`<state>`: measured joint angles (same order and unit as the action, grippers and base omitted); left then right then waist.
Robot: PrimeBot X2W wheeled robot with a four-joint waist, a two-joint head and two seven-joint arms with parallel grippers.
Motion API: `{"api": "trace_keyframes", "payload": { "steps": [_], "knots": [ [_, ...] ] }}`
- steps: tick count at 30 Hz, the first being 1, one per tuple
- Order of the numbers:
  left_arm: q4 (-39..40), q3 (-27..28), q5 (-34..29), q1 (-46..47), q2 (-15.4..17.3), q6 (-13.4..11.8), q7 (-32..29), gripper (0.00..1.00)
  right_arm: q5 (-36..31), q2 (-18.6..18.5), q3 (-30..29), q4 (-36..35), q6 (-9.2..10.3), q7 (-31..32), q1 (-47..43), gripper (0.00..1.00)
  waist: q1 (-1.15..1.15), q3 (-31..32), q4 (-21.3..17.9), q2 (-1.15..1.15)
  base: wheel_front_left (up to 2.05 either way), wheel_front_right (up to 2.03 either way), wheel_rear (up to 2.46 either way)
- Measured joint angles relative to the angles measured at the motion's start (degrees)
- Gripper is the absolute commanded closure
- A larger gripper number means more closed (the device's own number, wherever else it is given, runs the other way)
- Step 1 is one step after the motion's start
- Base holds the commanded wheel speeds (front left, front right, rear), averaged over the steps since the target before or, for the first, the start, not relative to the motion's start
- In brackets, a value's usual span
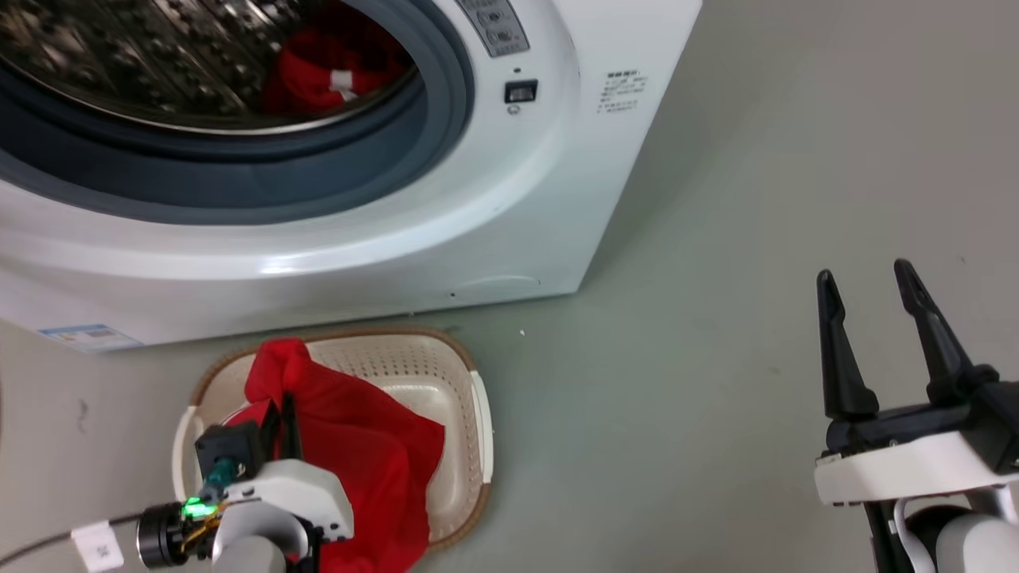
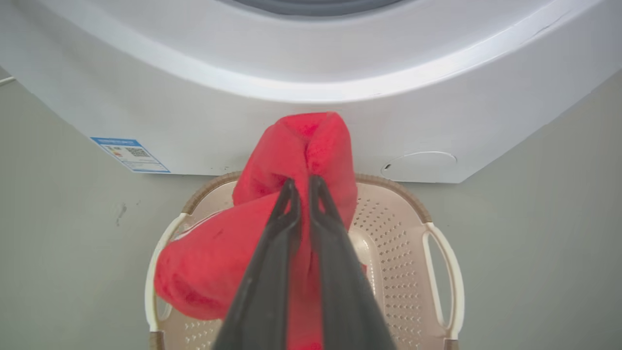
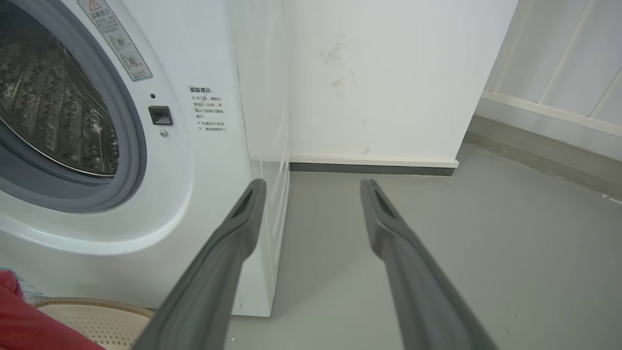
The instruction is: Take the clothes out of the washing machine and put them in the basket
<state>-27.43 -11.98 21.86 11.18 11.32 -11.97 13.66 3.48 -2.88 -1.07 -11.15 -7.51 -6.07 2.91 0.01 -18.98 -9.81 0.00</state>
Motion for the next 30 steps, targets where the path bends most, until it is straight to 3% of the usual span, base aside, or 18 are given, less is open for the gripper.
{"api": "trace_keyframes", "payload": {
  "steps": [16,30],
  "knots": [
    [-24.92,2.09,-2.14,15.27,-1.13,3.46,1.25,1.0,1.51,-0.21,1.78,0.53,0.0,-3.47,6.61,0.0,0.0,-14.61,-5.63,0.0,0.0,0.0,0.0],
    [-40.52,3.26,-1.44,19.2,-3.05,5.43,1.41,1.0,2.1,-0.62,2.15,1.9,0.0,-4.52,7.92,0.0,0.0,-19.03,-9.07,0.0,0.0,0.0,0.0]
  ]
}}
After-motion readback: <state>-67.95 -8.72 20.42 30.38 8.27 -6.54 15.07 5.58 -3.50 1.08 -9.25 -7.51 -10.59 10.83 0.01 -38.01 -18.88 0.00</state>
